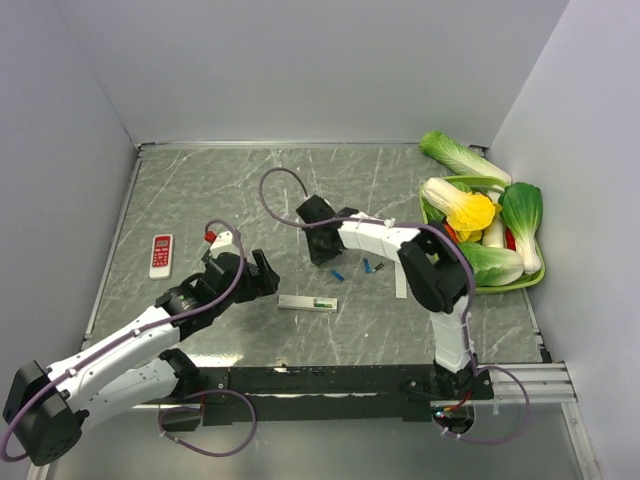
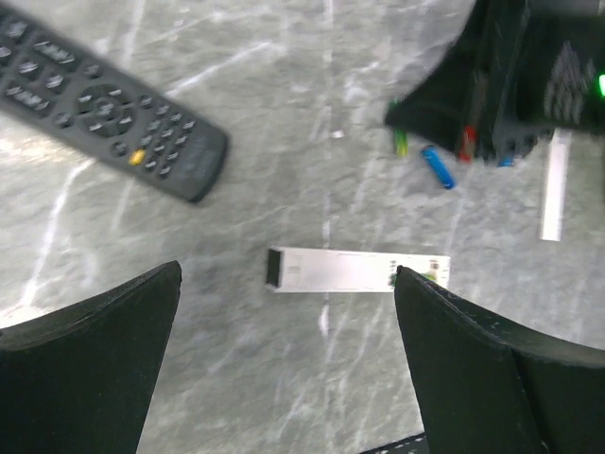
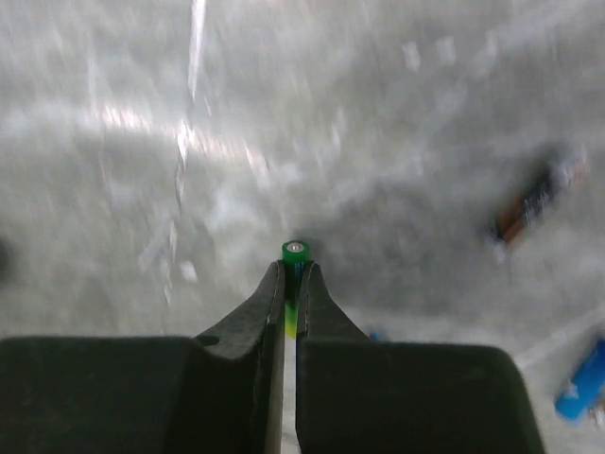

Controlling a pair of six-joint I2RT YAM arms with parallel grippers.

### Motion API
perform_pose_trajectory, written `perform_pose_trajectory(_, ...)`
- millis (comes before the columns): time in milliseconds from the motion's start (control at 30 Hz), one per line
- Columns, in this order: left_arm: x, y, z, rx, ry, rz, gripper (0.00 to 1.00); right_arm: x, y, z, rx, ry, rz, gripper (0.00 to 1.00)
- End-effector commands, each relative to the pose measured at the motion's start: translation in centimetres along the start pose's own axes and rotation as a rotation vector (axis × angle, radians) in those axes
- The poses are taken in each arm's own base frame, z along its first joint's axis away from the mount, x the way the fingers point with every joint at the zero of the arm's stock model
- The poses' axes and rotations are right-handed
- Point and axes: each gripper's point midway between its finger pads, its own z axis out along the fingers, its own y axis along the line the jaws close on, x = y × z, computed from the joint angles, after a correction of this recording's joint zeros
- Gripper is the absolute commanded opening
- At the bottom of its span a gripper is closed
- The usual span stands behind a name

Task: Load the batteries into the remote control
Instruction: Pick up the battery from the center of the board, then load the battery into the remote control.

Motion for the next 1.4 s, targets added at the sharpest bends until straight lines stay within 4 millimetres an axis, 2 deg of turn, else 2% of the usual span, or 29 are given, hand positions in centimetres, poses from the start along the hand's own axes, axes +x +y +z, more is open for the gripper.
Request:
perform_pose_trajectory(0,-0.7,-2.5,0.5,0.117,-0.025,-0.005,0.99,-3.7,1.6,-6.5,-0.145,-0.212,0.098,0.0)
perform_pose_trajectory(33,-0.6,-3.3,0.4,0.159,-0.017,-0.002,1.0,-2.7,1.2,-6.8,-0.152,-0.209,0.132,0.0)
perform_pose_trajectory(67,-1.2,-4.3,0.4,0.208,-0.042,0.003,0.99,-4.0,2.0,-9.4,-0.219,-0.288,0.158,0.0)
perform_pose_trajectory(100,-1.4,-5.0,0.3,0.245,-0.052,0.004,0.99,-4.2,2.1,-10.3,-0.248,-0.313,0.181,0.0)
perform_pose_trajectory(133,-1.3,-5.6,0.2,0.285,-0.055,0.015,0.99,-2.9,1.9,-10.4,-0.264,-0.305,0.224,0.0)
perform_pose_trajectory(167,-1.2,-6.5,-0.1,0.337,-0.048,0.03,0.99,-4.2,2.5,-13.0,-0.334,-0.386,0.251,0.0)
perform_pose_trajectory(200,-2.2,-8.0,-0.6,0.406,-0.09,0.023,0.99,-4.0,2.6,-13.8,-0.368,-0.405,0.271,0.0)
perform_pose_trajectory(233,-2.2,-8.3,-0.7,0.432,-0.098,0.025,0.98,-2.7,2.2,-13.5,-0.375,-0.395,0.313,0.0)
perform_pose_trajectory(267,-2.4,-9.2,-1.1,0.477,-0.102,0.033,0.97,-3.6,2.9,-16.0,-0.462,-0.462,0.328,0.0)
perform_pose_trajectory(300,-2.8,-10.0,-1.4,0.514,-0.123,0.033,0.96,-2.3,2.8,-15.8,-0.487,-0.442,0.357,0.0)
perform_pose_trajectory(333,-3.0,-10.4,-1.6,0.535,-0.132,0.035,0.95,-2.2,3.0,-16.5,-0.518,-0.462,0.371,0.0)
perform_pose_trajectory(367,-2.8,-10.9,-1.7,0.561,-0.121,0.049,0.94,-2.7,3.2,-18.4,-0.568,-0.511,0.386,0.0)
perform_pose_trajectory(400,-3.0,-11.6,-2.0,0.589,-0.128,0.057,0.93,-1.9,3.1,-18.3,-0.586,-0.505,0.401,0.0)
perform_pose_trajectory(433,-3.2,-12.2,-2.2,0.612,-0.13,0.063,0.92,-1.8,3.2,-19.4,-0.612,-0.527,0.404,0.0)
perform_pose_trajectory(600,-2.8,-14.2,-2.8,0.693,-0.123,0.098,0.84,-0.9,2.8,-20.4,-0.651,-0.559,0.452,0.0)
perform_pose_trajectory(733,-2.4,-15.1,-2.2,0.699,-0.1,0.117,0.79,-0.7,2.7,-21.4,-0.682,-0.585,0.463,0.0)
perform_pose_trajectory(800,-1.7,-15.6,-2.0,0.72,-0.08,0.123,0.75,-0.6,2.8,-21.6,-0.688,-0.586,0.46,0.0)
perform_pose_trajectory(1033,-1.3,-16.9,-1.9,0.75,-0.07,0.144,0.63,0.1,3.4,-21.7,-0.711,-0.571,0.448,0.0)
perform_pose_trajectory(1200,-1.4,-17.3,-2.1,0.758,-0.071,0.149,0.46,0.5,3.4,-21.6,-0.711,-0.57,0.446,0.0)
perform_pose_trajectory(1267,-1.3,-17.5,-2.0,0.761,-0.066,0.151,0.42,0.7,3.4,-21.6,-0.711,-0.568,0.443,0.0)
perform_pose_trajectory(1367,-1.1,-17.7,-2.0,0.765,-0.055,0.15,0.41,0.8,3.4,-21.8,-0.712,-0.573,0.441,0.0)
